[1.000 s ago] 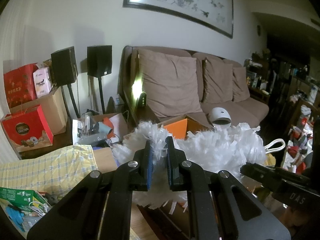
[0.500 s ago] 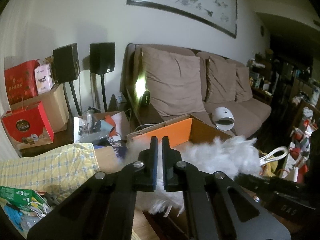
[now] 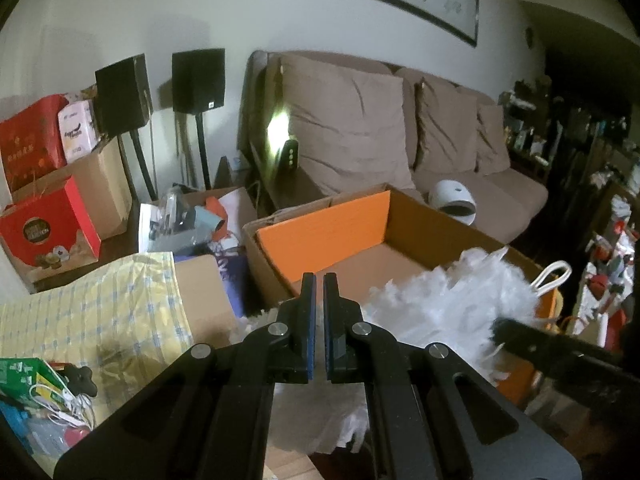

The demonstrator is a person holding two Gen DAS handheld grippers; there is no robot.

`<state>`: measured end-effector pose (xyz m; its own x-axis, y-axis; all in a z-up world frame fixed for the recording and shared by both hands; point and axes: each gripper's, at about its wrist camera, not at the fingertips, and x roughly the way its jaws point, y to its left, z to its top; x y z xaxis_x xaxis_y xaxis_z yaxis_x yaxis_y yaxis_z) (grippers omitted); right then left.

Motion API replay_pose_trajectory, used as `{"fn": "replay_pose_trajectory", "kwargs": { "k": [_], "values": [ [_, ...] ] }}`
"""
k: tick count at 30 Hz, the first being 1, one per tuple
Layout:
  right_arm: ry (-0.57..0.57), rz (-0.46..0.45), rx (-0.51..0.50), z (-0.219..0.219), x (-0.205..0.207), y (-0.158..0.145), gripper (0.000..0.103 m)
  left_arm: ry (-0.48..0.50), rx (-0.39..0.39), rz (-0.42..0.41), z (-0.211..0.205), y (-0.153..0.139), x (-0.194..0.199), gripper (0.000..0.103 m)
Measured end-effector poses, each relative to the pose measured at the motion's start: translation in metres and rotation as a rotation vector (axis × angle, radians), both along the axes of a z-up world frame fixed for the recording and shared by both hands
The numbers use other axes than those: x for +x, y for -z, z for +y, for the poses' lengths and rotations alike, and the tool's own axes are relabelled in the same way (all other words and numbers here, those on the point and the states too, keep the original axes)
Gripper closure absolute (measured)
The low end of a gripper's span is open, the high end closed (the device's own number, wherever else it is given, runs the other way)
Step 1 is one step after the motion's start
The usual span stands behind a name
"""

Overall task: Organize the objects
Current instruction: 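Lower the white duster into the orange box with the left tool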

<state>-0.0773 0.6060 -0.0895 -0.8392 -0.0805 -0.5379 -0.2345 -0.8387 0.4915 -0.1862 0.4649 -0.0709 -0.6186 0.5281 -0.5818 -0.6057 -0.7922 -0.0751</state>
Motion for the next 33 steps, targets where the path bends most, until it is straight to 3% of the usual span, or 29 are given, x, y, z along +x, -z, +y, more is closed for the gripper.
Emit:
{"fn": "replay_pose_trajectory", "kwargs": {
  "k": [6, 9, 13, 17, 20, 26, 33],
  "values": [
    [-0.001, 0.0, 0.033, -0.005, 0.001, -0.001, 0.085, 0.011, 0.002, -0.054, -0.008, 0.007, 0.0, 0.1],
    [0.004, -0.008, 0.027, -0.003, 0.0, 0.003, 0.084, 0.021, -0.014, -0.042, -0.01, 0.01, 0.007, 0.1],
    [0.011, -0.014, 0.03, -0.004, -0.001, 0.005, 0.084, 0.024, -0.023, -0.057, -0.012, 0.016, 0.009, 0.094],
    [0.01, -0.015, 0.056, -0.008, -0.001, 0.002, 0.084, 0.014, -0.018, -0.098, -0.013, 0.019, 0.003, 0.08],
    [0.011, -0.019, 0.065, -0.008, -0.001, 0.002, 0.084, -0.007, -0.021, -0.101, -0.016, 0.02, 0.001, 0.059],
    [0.023, -0.056, 0.091, -0.009, -0.006, 0.008, 0.083, -0.023, -0.005, -0.113, -0.022, 0.024, 0.001, 0.044],
    [0.032, -0.064, 0.122, -0.012, -0.007, 0.009, 0.084, -0.032, 0.022, -0.133, -0.023, 0.026, -0.002, 0.04]
  ]
}}
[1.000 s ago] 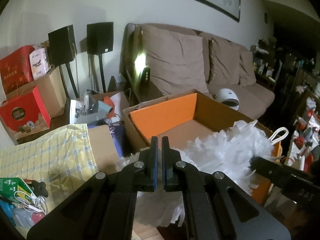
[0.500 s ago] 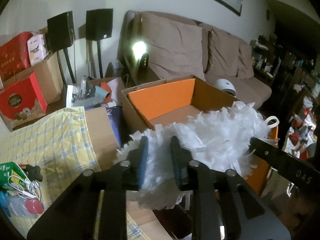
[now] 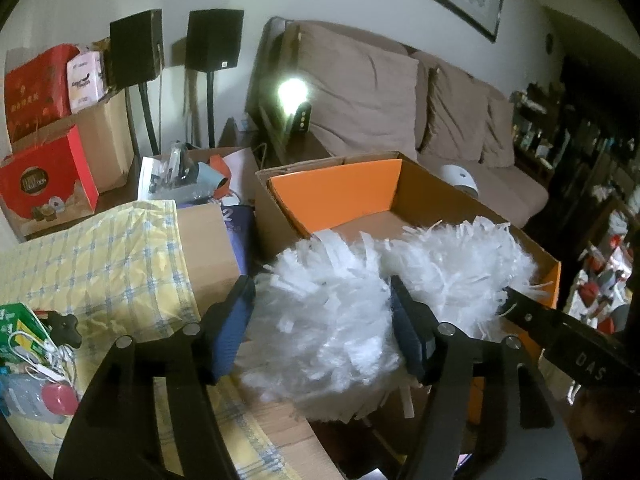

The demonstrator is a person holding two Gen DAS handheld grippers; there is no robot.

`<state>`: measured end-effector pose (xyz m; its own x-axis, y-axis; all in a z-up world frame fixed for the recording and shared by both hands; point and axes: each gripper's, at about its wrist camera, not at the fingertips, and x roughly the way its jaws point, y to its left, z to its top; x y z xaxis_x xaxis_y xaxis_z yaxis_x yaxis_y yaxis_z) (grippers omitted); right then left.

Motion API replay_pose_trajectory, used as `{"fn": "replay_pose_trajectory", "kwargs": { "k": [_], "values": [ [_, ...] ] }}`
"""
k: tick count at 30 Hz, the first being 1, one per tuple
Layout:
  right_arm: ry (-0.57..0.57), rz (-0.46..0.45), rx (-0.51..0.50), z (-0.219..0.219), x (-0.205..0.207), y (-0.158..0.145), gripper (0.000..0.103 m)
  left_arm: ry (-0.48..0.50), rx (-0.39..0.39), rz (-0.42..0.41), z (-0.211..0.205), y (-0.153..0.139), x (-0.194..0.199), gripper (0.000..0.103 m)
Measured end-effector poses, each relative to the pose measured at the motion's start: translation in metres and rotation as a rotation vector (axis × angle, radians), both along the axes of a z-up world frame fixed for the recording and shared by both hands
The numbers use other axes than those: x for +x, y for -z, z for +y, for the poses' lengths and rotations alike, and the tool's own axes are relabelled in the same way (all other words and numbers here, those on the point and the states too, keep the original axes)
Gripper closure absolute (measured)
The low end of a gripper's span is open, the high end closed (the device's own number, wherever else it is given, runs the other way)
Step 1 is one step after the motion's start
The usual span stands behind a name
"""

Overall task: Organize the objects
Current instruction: 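Lower the white duster into the orange box with the left tool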

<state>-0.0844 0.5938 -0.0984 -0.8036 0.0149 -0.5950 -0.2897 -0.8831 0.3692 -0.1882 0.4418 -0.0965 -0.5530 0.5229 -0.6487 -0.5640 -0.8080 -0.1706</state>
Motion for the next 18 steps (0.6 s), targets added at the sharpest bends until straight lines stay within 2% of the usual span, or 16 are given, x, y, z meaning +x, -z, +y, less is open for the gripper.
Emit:
{"fn": "replay_pose_trajectory", "kwargs": {
  "k": [3, 4, 5, 6, 7, 9, 14, 18],
  "values": [
    [0.001, -0.002, 0.008, 0.0, 0.0, 0.001, 0.084, 0.003, 0.019, -0.002, -0.001, 0.0, 0.0, 0.043],
    [0.001, -0.003, 0.012, 0.0, 0.0, 0.001, 0.084, 0.011, 0.031, -0.005, -0.001, 0.001, 0.0, 0.05],
    [0.0, -0.004, 0.015, 0.0, 0.0, 0.001, 0.084, 0.027, 0.048, -0.016, -0.001, 0.002, 0.0, 0.067],
    [0.0, -0.003, 0.013, 0.0, 0.0, 0.001, 0.084, 0.05, 0.065, -0.046, 0.0, 0.003, -0.001, 0.074],
    [0.0, -0.003, 0.011, -0.001, -0.001, 0.001, 0.084, 0.046, 0.064, -0.044, 0.001, 0.002, 0.0, 0.074],
    [0.002, -0.006, 0.017, -0.002, -0.001, 0.0, 0.084, 0.039, 0.051, -0.014, 0.002, -0.002, 0.004, 0.083],
    [0.004, -0.003, 0.013, -0.002, -0.001, -0.001, 0.084, 0.038, 0.058, -0.004, 0.002, -0.007, 0.006, 0.09],
    [0.008, 0.006, 0.027, -0.004, 0.001, -0.006, 0.085, 0.043, 0.077, -0.002, 0.001, -0.015, 0.006, 0.092]
  ]
}}
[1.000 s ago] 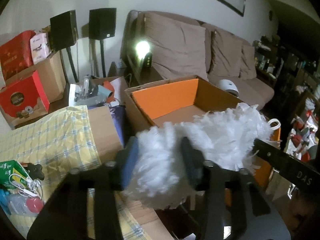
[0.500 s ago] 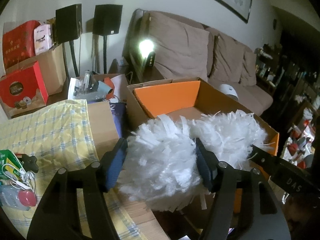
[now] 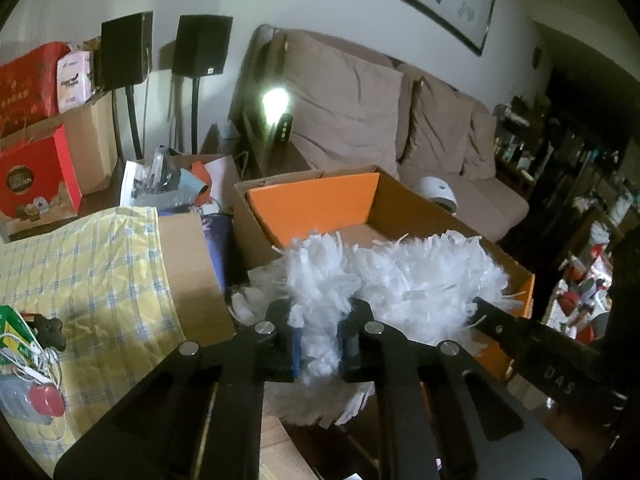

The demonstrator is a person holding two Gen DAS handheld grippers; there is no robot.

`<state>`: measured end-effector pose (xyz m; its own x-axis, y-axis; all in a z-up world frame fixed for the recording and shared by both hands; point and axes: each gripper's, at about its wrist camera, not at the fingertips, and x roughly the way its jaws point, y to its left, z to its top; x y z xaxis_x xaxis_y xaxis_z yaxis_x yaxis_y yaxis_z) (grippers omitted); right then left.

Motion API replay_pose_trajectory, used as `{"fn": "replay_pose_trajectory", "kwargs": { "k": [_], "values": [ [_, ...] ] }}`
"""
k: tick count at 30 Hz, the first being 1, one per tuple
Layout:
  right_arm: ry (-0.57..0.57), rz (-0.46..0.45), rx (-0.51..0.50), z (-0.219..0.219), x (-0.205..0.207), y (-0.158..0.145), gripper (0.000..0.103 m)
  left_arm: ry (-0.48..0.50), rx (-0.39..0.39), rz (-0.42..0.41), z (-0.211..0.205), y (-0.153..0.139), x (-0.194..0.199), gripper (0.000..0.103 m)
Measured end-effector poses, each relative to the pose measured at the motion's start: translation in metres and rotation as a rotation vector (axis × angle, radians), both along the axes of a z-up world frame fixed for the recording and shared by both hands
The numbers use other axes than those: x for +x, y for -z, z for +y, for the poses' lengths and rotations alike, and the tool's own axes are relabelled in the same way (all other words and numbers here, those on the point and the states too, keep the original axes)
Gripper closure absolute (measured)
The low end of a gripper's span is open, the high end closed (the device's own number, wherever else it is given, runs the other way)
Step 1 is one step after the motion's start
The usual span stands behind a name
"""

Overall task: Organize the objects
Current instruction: 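Lower the white duster into the orange box with the left tool, then lay the duster down inside the box with the left tool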

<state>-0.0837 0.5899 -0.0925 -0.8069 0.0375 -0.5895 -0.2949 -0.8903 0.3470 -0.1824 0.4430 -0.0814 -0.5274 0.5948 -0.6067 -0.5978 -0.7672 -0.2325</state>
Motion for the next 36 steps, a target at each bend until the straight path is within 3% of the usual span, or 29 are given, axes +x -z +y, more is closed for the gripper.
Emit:
{"fn": "replay_pose_trajectory", "kwargs": {
  "k": [7, 13, 18, 25, 28, 32, 36],
  "values": [
    [0.021, 0.061, 0.069, -0.005, 0.011, -0.033, 0.086, 0.031, 0.099, 0.021, -0.002, -0.036, -0.008, 0.093],
    [0.047, 0.141, 0.116, -0.005, 0.008, -0.067, 0.086, 0.068, 0.138, 0.067, 0.001, -0.07, -0.021, 0.093],
    [0.03, 0.163, 0.144, -0.005, -0.003, -0.079, 0.086, 0.089, 0.065, 0.18, 0.014, -0.09, -0.027, 0.093],
    [0.038, 0.13, 0.16, 0.003, -0.017, -0.069, 0.086, 0.177, -0.023, 0.301, 0.052, -0.112, -0.016, 0.093],
    [0.042, 0.121, 0.118, 0.016, -0.018, -0.061, 0.09, 0.225, -0.02, 0.295, 0.07, -0.112, -0.01, 0.093],
    [0.058, 0.087, 0.123, 0.023, -0.022, -0.053, 0.093, 0.246, -0.079, 0.324, 0.092, -0.093, 0.002, 0.094],
    [0.062, 0.058, 0.104, 0.029, -0.028, -0.04, 0.095, 0.246, -0.067, 0.244, 0.092, -0.079, -0.011, 0.094]
  ]
}}
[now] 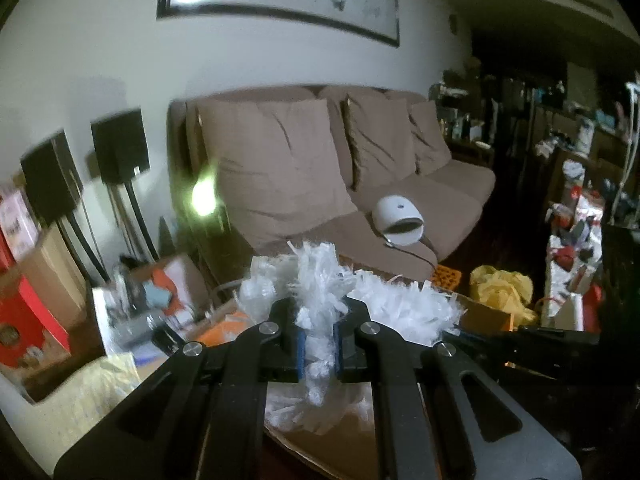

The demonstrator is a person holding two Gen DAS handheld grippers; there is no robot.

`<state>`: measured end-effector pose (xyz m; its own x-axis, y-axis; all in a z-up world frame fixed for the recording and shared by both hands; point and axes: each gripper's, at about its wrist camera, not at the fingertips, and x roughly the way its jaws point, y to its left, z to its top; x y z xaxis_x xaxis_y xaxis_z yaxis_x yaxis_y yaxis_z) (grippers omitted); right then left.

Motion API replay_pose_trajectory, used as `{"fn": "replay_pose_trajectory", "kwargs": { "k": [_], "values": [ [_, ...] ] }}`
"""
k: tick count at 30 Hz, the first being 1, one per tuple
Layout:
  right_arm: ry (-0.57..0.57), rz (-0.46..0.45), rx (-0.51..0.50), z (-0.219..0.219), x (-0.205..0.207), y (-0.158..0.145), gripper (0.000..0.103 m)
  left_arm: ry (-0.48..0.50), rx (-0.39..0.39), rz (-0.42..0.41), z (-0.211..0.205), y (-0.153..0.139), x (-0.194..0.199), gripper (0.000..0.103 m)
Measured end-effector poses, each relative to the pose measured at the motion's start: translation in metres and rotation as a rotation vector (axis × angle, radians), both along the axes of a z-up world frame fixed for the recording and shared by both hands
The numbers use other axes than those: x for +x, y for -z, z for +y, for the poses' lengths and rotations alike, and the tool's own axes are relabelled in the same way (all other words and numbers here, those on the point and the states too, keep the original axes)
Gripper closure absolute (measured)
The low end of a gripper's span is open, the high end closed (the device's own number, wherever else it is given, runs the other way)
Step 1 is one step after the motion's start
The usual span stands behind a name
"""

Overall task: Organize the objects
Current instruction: 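Lay the duster down inside the box with the left tool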

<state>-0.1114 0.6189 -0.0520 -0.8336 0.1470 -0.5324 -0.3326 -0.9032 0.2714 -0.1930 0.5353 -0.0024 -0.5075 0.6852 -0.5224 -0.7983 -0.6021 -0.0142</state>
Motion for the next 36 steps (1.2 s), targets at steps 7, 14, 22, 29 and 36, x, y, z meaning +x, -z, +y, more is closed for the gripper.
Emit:
{"fn": "replay_pose_trajectory", "kwargs": {
  "k": [7, 14, 22, 29, 36],
  "values": [
    [-0.055, 0.003, -0.031, -0.003, -0.006, 0.005, 0.098, -0.043, 0.019, -0.031, -0.01, 0.0, -0.033, 0.094],
    [-0.123, -0.005, -0.048, -0.022, -0.015, 0.009, 0.099, -0.064, 0.036, -0.047, -0.02, -0.001, -0.051, 0.094],
    [-0.137, 0.008, -0.053, -0.025, -0.016, 0.005, 0.099, -0.079, 0.02, -0.039, -0.017, 0.008, -0.058, 0.094],
    [-0.111, -0.026, -0.086, -0.013, -0.022, 0.018, 0.099, -0.083, -0.031, -0.061, -0.002, 0.03, -0.064, 0.094],
    [-0.113, -0.081, -0.095, -0.012, -0.029, 0.029, 0.098, -0.086, -0.077, -0.074, 0.009, 0.05, -0.068, 0.094]
  ]
}}
